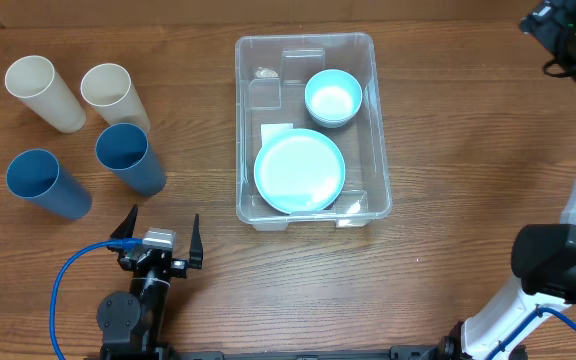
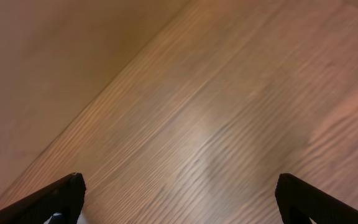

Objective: Pack container
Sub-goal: 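Open the right gripper and withdraw it to the right, then move the left gripper to the front blue cup and grasp it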

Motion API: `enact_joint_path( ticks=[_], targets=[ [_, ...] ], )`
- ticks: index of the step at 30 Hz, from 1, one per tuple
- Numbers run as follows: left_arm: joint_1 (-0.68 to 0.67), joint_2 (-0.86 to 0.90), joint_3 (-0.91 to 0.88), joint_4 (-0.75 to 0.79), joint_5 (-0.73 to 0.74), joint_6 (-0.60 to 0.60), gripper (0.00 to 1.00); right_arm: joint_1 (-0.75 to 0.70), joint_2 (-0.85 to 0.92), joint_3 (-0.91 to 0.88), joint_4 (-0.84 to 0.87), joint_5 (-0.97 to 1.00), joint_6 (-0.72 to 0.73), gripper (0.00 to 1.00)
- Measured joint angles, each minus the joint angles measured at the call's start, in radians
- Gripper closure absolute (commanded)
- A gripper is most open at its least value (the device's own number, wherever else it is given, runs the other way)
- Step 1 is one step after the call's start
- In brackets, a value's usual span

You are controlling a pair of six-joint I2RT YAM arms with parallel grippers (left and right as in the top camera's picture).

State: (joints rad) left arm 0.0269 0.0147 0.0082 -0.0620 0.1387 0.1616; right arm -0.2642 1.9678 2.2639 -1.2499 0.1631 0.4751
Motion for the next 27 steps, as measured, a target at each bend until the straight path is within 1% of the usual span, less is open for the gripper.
enact_joint_path(
  ticks=[4,7,9,11,12,13,15,16,18,19,20,21,22,23,24,25,26,27],
  targets=[
    [0.000,0.000,0.000,0.000,0.000,0.000,0.00,-0.066,0.000,0.000,0.000,-0.002,0.000,0.00],
    [0.000,0.000,0.000,0.006,-0.002,0.020,0.00,-0.086,0.000,0.000,0.000,-0.001,0.000,0.00],
    [0.000,0.000,0.000,0.079,0.003,0.021,0.00,-0.086,0.000,0.000,0.000,-0.003,0.000,0.00],
    [0.000,0.000,0.020,0.080,0.027,-0.029,0.00,-0.086,0.000,0.000,0.000,-0.002,0.000,0.00],
    [0.000,0.002,0.082,0.010,0.045,-0.089,0.00,-0.086,0.000,0.000,0.000,-0.003,0.000,0.00],
    [0.000,0.005,0.140,-0.056,0.051,-0.120,0.00,-0.086,0.000,0.000,0.000,-0.003,0.000,0.00],
    [0.000,0.042,0.320,-0.205,0.064,-0.169,0.00,-0.086,0.000,0.000,0.000,-0.002,0.000,0.00],
    [0.000,0.072,0.399,-0.283,0.068,-0.172,0.00,-0.086,0.000,0.000,0.000,-0.003,0.000,0.00],
    [0.000,0.222,0.683,-0.505,0.077,-0.168,0.00,-0.086,0.000,0.000,0.000,-0.003,0.000,0.00],
    [0.000,0.271,0.752,-0.565,0.078,-0.162,0.00,-0.086,0.000,0.000,0.001,-0.001,0.000,0.00],
    [0.000,0.336,0.840,-0.672,0.082,-0.146,0.00,-0.086,0.000,0.000,0.000,-0.002,0.000,0.00],
    [0.000,0.501,1.014,-0.779,0.084,-0.135,0.00,-0.086,0.000,0.000,0.000,-0.003,0.000,0.00],
    [0.001,0.655,1.176,-0.974,0.086,-0.116,0.00,-0.085,0.000,0.000,-0.001,-0.005,0.000,0.00],
    [0.001,0.737,1.257,-1.022,0.086,-0.103,0.00,-0.086,0.000,0.000,0.001,-0.003,0.000,0.00],
    [0.001,0.840,1.369,-1.149,0.086,-0.093,0.00,-0.086,0.000,0.000,0.000,-0.003,0.000,0.00],
    [0.001,0.951,1.484,-1.230,0.087,-0.075,0.00,-0.086,0.000,0.000,-0.001,-0.003,0.001,0.00],
    [0.001,1.042,1.568,-1.282,0.087,-0.052,0.00,-0.086,0.000,0.000,0.000,-0.003,0.001,0.00],
    [0.001,1.086,1.601,-1.300,0.087,-0.042,0.00,-0.086,0.000,0.000,0.000,-0.003,0.001,0.00]
  ],
)
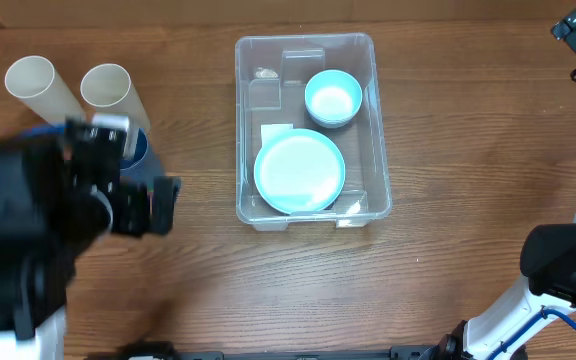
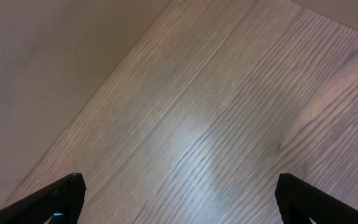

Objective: Pack container
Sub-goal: 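Move the left gripper to the front blue cup and grasp it, then carry the blue cup into the back-left corner of the bin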

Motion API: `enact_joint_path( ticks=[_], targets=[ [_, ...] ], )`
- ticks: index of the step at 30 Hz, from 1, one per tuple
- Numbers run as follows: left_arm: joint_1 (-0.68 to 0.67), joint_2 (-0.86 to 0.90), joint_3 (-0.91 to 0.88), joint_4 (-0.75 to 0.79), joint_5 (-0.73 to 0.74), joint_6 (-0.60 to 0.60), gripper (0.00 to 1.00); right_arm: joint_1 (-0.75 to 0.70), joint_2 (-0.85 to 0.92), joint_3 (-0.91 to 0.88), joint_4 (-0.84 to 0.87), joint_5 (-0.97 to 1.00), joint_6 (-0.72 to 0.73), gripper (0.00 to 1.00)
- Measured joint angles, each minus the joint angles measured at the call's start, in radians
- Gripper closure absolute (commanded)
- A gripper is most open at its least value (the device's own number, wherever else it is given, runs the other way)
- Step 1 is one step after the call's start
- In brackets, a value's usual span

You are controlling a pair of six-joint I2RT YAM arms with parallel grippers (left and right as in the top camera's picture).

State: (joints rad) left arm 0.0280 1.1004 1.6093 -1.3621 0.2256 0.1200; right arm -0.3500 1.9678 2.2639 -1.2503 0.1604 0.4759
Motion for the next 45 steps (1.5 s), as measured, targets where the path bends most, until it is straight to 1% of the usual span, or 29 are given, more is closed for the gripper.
enact_joint_path(
  ticks=[2,6,8,11,14,16,17,18,20,21,23,25,27,28,29,30,39,42,45],
  targets=[
    [0.000,0.111,0.059,-0.015,0.000,0.027,0.00,0.000,0.000,0.000,0.000,0.000,0.000,0.00],
    [0.000,0.289,0.069,0.018,-0.007,0.049,0.00,0.000,0.000,0.000,0.000,0.000,0.000,0.00],
    [0.000,0.340,0.069,0.053,-0.032,0.049,0.00,0.000,0.000,0.000,0.000,0.000,0.000,0.00],
    [0.000,0.412,0.069,0.086,-0.095,0.045,0.00,0.000,0.000,0.000,0.000,0.000,0.000,0.00],
    [0.000,0.506,0.069,0.114,-0.193,0.036,0.00,0.000,0.000,0.000,0.000,0.000,0.000,0.00],
    [0.000,0.560,0.069,0.130,-0.225,0.032,0.04,0.000,0.000,0.000,0.000,0.000,0.000,0.00],
    [0.000,0.585,0.069,0.134,-0.236,0.030,0.11,0.000,0.000,0.000,0.000,0.000,0.000,0.00],
    [0.000,0.639,0.069,0.140,-0.253,0.021,0.13,0.000,0.000,0.000,0.000,0.000,0.000,0.00],
    [0.000,0.675,0.069,0.139,-0.261,0.014,0.19,0.000,0.000,0.000,0.000,0.000,0.000,0.00],
    [0.000,0.694,0.069,0.138,-0.264,0.012,0.24,0.000,0.000,0.000,0.000,0.000,0.001,0.00],
    [0.000,0.731,0.069,0.132,-0.268,0.008,0.50,0.000,0.000,0.000,0.000,0.000,0.002,0.00],
    [0.000,0.755,0.069,0.129,-0.269,0.004,0.56,0.000,0.000,0.000,0.001,0.000,0.002,0.00],
    [0.000,0.763,0.069,0.129,-0.269,0.004,0.67,0.000,0.000,0.000,0.000,0.000,0.002,0.00],
    [0.000,0.766,0.069,0.130,-0.269,0.004,0.76,0.000,0.000,0.000,0.000,0.000,0.002,0.00],
    [0.000,0.766,0.069,0.132,-0.269,0.004,0.89,0.000,0.000,0.000,0.001,0.000,0.002,0.00],
    [0.000,0.766,0.069,0.135,-0.269,0.002,0.96,0.000,0.000,0.000,0.001,0.000,0.002,0.00],
    [0.000,0.766,0.069,0.128,-0.275,-0.008,0.96,0.000,0.000,0.000,0.000,0.000,0.002,0.00],
    [0.000,0.769,0.113,0.025,-0.268,-0.009,0.96,0.000,0.000,0.000,0.001,0.000,0.002,0.00],
    [-0.002,0.774,0.250,-0.082,-0.241,-0.012,0.96,0.000,0.000,0.000,0.000,0.000,0.002,0.00]
  ],
)
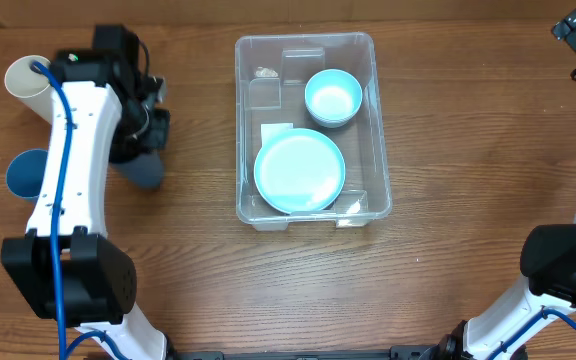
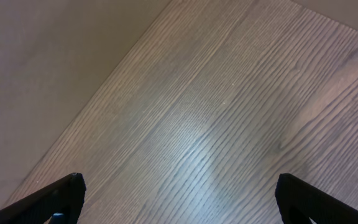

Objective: Pack container
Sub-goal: 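Carry the blue cup into the back-left corner of the bin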

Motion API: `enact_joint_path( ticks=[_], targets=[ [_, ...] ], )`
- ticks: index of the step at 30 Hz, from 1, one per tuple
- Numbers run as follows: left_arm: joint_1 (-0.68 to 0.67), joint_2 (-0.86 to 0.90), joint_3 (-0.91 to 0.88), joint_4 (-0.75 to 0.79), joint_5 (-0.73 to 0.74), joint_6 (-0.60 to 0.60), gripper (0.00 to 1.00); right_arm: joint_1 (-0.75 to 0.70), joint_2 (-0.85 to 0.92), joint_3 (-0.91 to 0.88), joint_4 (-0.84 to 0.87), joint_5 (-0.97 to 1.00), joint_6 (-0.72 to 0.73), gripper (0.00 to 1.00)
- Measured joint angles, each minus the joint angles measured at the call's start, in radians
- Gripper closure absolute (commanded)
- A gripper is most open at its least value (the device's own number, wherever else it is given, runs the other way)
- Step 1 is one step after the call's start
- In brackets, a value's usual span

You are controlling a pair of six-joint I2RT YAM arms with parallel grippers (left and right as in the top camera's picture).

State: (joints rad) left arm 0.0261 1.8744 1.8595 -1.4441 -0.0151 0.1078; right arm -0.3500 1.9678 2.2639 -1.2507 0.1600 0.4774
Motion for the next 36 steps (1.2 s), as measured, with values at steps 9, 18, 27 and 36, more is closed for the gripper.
enact_joint_path(
  ticks=[9,18,27,36],
  targets=[
    [-0.189,-0.029,0.527,-0.165,0.068,-0.001,0.96,0.000,0.000,0.000,0.000,0.000,0.000,0.00],
    [-0.491,-0.025,0.568,0.044,0.004,0.007,0.96,0.000,0.000,0.000,0.000,0.001,0.001,0.00],
    [-0.522,0.249,0.570,0.090,-0.052,-0.068,0.96,0.000,0.000,0.000,0.001,0.000,0.000,0.00],
    [-0.508,0.354,0.570,0.209,-0.092,-0.166,0.96,0.000,0.000,0.000,0.000,0.000,0.000,0.00]
  ],
)
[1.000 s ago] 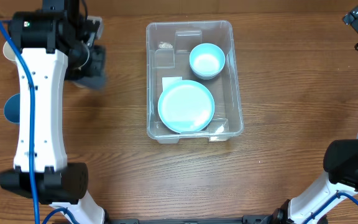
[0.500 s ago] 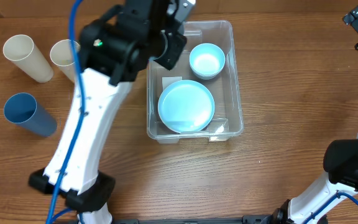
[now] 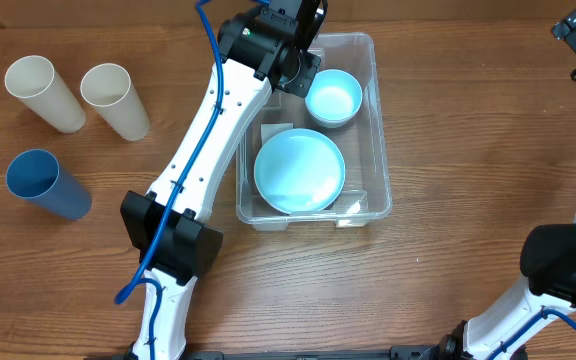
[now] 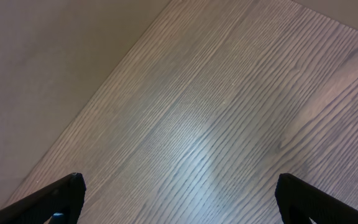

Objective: Pack container
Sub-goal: 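Carry the blue cup into the back-left corner of the bin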

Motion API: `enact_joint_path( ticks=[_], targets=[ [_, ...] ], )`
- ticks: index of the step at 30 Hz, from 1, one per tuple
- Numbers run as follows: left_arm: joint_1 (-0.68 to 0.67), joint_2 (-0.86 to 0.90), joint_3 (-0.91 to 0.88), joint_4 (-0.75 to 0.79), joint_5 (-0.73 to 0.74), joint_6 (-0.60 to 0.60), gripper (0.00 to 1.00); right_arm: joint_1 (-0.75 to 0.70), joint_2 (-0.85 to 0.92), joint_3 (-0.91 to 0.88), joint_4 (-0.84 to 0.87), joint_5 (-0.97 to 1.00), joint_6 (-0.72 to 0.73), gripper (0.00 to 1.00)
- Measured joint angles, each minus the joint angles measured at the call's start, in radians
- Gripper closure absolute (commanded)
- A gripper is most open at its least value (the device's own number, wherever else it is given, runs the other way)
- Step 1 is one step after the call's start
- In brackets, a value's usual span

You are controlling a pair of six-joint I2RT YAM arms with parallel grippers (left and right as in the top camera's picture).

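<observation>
A clear plastic container (image 3: 378, 130) holds a light-blue plate (image 3: 299, 170) and a light-blue bowl (image 3: 333, 97). My left gripper (image 3: 290, 62) hangs over the container's far-left part, beside the bowl. A dark blue cup (image 3: 294, 70) shows under its fingers, and the gripper looks shut on it. Another blue cup (image 3: 46, 184) stands at the left of the table. My right gripper (image 4: 179, 199) is open with nothing between its fingers. It sits at the far right corner of the table (image 3: 468, 150) and sees only bare wood.
Two cream cups (image 3: 43, 92) (image 3: 115, 100) stand at the far left. The left arm (image 3: 213, 140) stretches diagonally from its base (image 3: 168, 250) to the container. The right arm's base (image 3: 563, 260) is at the front right.
The left gripper was at the right-hand blue cup, left of the container. It is now over the container's far-left part, and that cup no longer stands on the table. The right arm has not moved.
The left arm was first folded at the front edge with its gripper open, and all the cups stood at the left. Then it was over the blue cups, then around the right-hand blue cup. Now gripper and cup are over the container.
</observation>
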State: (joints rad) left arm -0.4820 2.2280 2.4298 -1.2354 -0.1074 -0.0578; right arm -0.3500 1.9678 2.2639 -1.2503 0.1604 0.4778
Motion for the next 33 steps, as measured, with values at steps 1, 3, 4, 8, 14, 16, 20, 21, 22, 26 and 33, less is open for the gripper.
enact_joint_path(
  ticks=[1,3,4,8,14,16,20,21,22,26,33],
  targets=[
    [0.000,0.010,0.000,0.003,-0.007,-0.014,0.96,0.000,0.000,0.000,0.000,0.000,0.000,0.00],
    [0.000,0.036,0.000,0.002,-0.018,-0.041,0.96,0.000,0.000,0.000,0.000,0.000,0.000,0.00],
    [0.000,0.050,0.000,0.002,-0.019,-0.049,0.96,0.000,0.000,0.000,0.000,0.000,0.000,0.00],
    [0.000,0.095,0.000,-0.007,-0.025,-0.082,0.96,0.000,0.000,0.000,0.000,0.000,0.000,0.00],
    [0.013,0.098,0.000,-0.003,-0.038,-0.166,0.96,0.000,0.000,0.000,0.000,0.000,0.000,0.00],
    [0.027,0.098,0.000,0.016,-0.040,-0.193,0.96,0.000,0.000,0.000,0.000,0.000,0.000,0.00],
    [0.050,0.098,0.000,0.043,-0.036,-0.210,0.96,0.000,0.000,0.000,0.000,0.000,0.000,0.00],
    [0.054,0.098,0.000,0.051,-0.036,-0.212,0.91,0.000,0.000,0.000,0.000,0.000,0.000,0.00],
    [0.058,0.098,0.000,0.059,-0.036,-0.214,0.80,0.000,0.000,0.000,0.001,0.000,0.000,0.00],
    [0.063,0.098,0.000,0.069,-0.044,-0.226,0.39,0.000,0.000,0.000,0.001,0.000,0.000,0.00],
    [0.066,0.098,0.000,0.113,-0.048,-0.227,0.33,0.000,0.000,0.000,0.000,0.000,0.000,0.00]
  ],
)
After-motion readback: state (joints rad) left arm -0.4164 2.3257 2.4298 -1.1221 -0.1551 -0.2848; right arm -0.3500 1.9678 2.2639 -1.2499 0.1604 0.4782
